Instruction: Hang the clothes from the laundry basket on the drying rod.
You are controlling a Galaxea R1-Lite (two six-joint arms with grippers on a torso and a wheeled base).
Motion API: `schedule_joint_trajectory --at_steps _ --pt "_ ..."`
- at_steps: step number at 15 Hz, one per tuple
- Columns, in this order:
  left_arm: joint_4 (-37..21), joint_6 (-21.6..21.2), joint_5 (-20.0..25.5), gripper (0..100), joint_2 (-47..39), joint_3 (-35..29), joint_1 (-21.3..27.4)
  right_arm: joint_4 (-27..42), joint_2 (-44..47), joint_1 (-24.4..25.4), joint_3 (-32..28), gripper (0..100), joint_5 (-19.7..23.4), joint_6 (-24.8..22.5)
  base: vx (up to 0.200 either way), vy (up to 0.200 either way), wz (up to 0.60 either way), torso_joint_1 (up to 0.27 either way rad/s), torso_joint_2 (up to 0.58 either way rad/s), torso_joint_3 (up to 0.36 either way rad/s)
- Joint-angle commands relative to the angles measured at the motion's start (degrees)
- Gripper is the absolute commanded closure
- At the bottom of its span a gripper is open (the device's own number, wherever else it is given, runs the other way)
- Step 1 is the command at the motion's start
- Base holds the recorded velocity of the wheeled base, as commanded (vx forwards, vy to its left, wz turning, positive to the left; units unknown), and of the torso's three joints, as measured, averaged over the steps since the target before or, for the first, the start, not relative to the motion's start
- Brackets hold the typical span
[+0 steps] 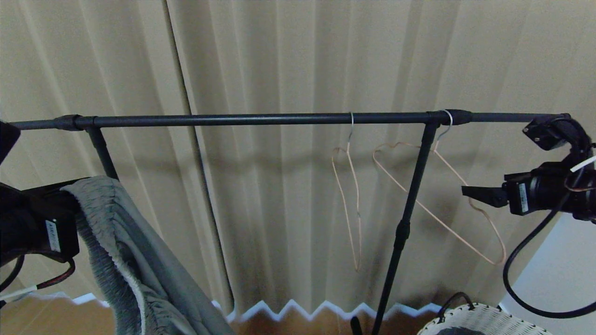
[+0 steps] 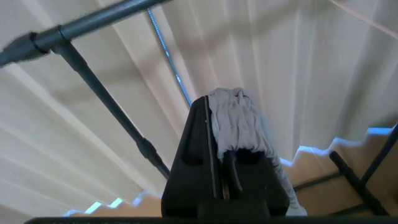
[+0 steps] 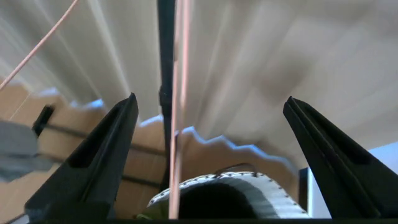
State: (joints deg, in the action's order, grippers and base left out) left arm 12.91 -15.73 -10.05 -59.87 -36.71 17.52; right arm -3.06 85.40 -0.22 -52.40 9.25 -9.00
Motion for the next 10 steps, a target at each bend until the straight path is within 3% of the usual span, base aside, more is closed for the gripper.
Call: schedule_joint_trajectory --at_steps 1,8,9,10 --pt "0.10 -0.01 -0.06 100 0.10 0.67 -0.03 0.34 6.36 0.83 -2.27 0 0.06 0.03 0.000 0.000 0.00 0.000 0.00 0.000" --pt "0.10 -0.80 -0.06 100 1.51 0.67 -0.03 0.07 11.46 3.12 -3.59 0 -0.64 0.38 0.000 0.000 0.00 0.000 0.00 0.000" --pt "0.10 -0.80 -0.06 100 1.51 0.67 -0.03 0.07 11.46 3.12 -3.50 100 -0.64 0.38 0.000 0.000 0.00 0.000 0.00 0.000" --pt "0.10 -0.80 -0.06 100 1.60 0.67 -0.03 -0.19 11.37 3.12 -3.59 100 -1.17 0.82 0.000 0.000 0.00 0.000 0.00 0.000"
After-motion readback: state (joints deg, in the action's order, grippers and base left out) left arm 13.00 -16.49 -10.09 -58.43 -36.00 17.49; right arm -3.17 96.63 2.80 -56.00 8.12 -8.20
